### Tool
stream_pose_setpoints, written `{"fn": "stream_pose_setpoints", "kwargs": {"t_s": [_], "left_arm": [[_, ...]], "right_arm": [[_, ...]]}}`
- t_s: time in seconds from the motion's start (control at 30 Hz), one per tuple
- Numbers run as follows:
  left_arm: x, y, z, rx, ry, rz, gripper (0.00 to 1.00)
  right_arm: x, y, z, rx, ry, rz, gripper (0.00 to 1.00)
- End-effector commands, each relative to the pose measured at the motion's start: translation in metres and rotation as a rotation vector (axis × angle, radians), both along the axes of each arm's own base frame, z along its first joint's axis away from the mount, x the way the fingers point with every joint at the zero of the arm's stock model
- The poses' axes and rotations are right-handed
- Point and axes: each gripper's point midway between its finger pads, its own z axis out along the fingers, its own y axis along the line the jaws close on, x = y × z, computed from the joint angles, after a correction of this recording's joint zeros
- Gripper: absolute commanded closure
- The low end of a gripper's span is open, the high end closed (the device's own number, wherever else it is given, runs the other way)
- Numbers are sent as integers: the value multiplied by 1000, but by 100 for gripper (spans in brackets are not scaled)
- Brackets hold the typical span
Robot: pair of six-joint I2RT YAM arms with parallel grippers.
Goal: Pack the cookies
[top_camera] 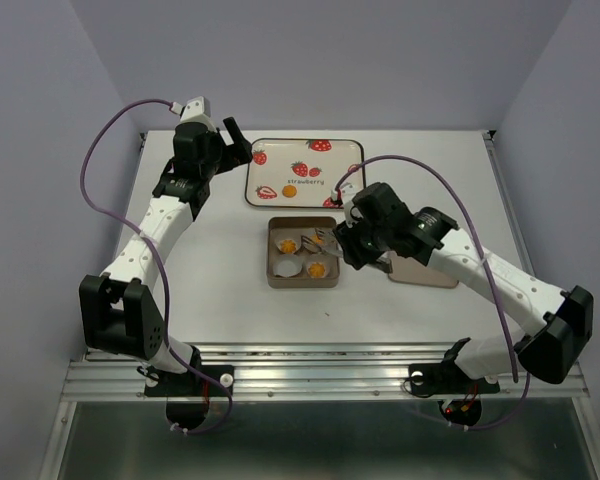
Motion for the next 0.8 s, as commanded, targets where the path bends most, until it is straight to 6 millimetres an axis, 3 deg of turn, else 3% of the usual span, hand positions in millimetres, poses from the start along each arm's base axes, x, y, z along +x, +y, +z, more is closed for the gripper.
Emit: {"fn": "stream_pose_setpoints", "kwargs": {"t_s": [0.0,0.17,0.2,0.27,0.37,0.4,0.53,0.77], "left_arm": [[-5,7,28,16,-82,26,1],[-5,9,29,13,-83,40,1],[-5,10,29,12,-84,43,1],[-5,11,28,15,-83,52,1],[-4,12,29,16,-88,58,1],[-4,13,29,17,-87,62,1],[-3,18,27,24,-85,87,1],[-5,20,28,30,-87,97,1]], "right_arm": [[10,11,53,117,-139,12,51],[51,25,72,143,-255,-89,52],[72,26,70,146,-279,-125,52],[93,35,80,172,-320,-125,53],[125,52,77,191,-330,-119,53],[136,56,88,207,-350,-123,53],[171,68,56,152,-311,-147,52],[200,78,27,101,-283,-122,51]]}}
